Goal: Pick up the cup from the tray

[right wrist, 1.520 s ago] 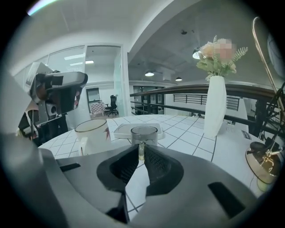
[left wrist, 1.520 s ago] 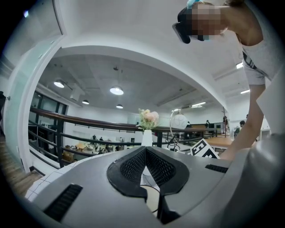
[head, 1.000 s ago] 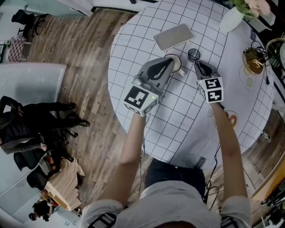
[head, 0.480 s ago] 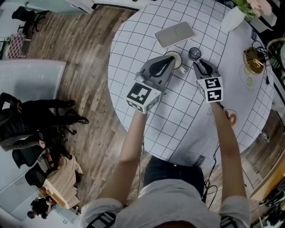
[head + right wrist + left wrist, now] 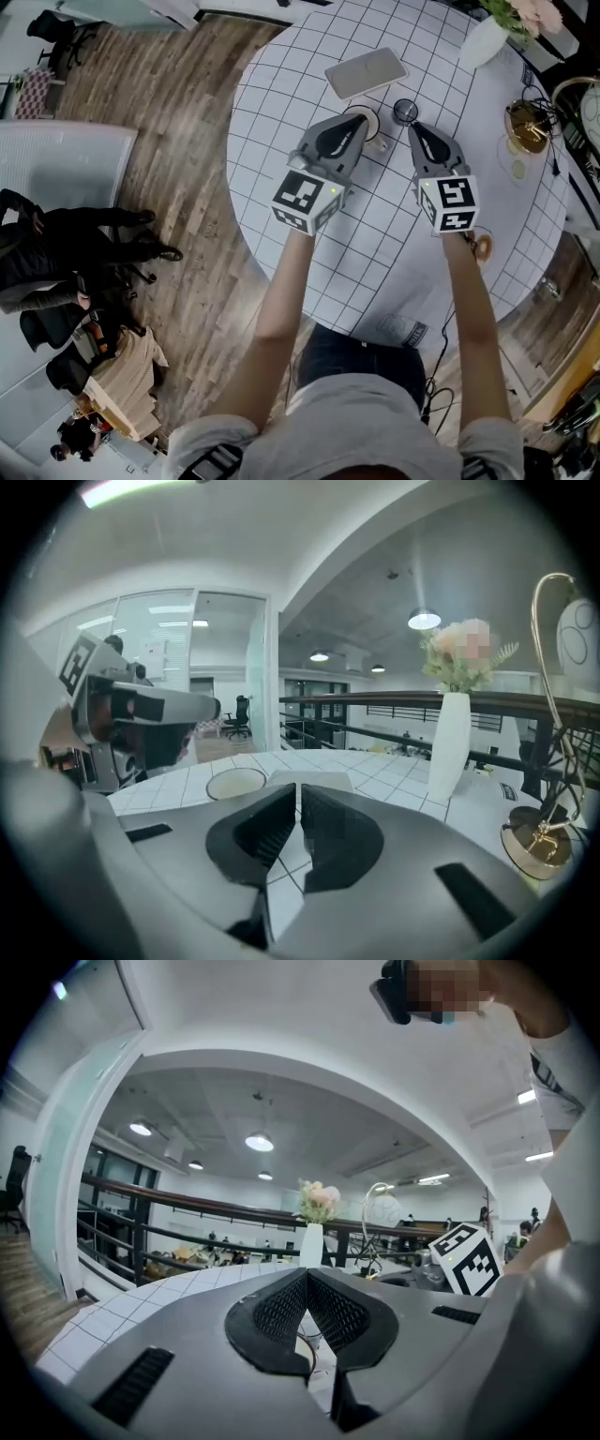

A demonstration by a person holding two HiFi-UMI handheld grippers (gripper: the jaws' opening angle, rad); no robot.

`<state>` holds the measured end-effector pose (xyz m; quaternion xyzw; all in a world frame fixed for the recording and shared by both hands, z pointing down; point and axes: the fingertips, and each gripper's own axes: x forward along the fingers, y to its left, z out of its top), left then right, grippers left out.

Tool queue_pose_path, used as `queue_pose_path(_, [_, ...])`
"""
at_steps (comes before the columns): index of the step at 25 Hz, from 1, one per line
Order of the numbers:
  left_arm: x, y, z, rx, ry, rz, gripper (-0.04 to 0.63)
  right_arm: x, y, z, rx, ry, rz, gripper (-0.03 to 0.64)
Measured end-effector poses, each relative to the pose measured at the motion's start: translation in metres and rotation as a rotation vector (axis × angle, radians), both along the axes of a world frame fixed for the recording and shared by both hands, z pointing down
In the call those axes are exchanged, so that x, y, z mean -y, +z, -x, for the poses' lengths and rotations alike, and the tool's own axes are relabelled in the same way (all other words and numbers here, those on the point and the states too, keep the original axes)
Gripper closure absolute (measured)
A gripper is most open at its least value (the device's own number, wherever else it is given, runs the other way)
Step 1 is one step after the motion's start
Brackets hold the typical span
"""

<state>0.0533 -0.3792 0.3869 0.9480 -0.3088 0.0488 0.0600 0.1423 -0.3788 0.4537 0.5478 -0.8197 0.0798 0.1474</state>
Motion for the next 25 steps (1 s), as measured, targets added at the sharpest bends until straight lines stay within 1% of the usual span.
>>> queue_pose_path(4, [-0.007,0.000,-0.001,-0.007,-0.036,0.020,0.588,-0.009,-0.022,0.015,0.024,-0.017,-0.036,0.607])
queue_pose_path(6, [-0.012,0.002,-0.002,0.003,-0.046,0.020,0.588,-0.015,-0.028,0.019,0.032,-0.010,-0.047,0.607])
queue_pose_path(9, [-0.019,0.003,0.000,0.033,-0.061,0.010,0.588,-0.027,-0.035,0.024,0.066,0.011,-0.050,0.609])
queue_pose_path(11, [-0.023,0.003,0.004,0.041,-0.078,0.010,0.588,-0.034,-0.039,0.026,0.089,0.029,-0.052,0.609])
queue_pose_path(15, [-0.031,0.000,0.009,0.023,-0.103,0.024,0.588,-0.046,-0.046,0.026,0.110,0.063,-0.063,0.609])
queue_pose_path(19, [-0.040,-0.002,0.012,0.021,-0.112,0.029,0.588,-0.056,-0.054,0.023,0.140,0.098,-0.078,0.609])
queue_pose_path(25, [-0.052,-0.004,0.018,-0.018,-0.130,0.048,0.588,-0.071,-0.059,0.025,0.145,0.104,-0.086,0.609])
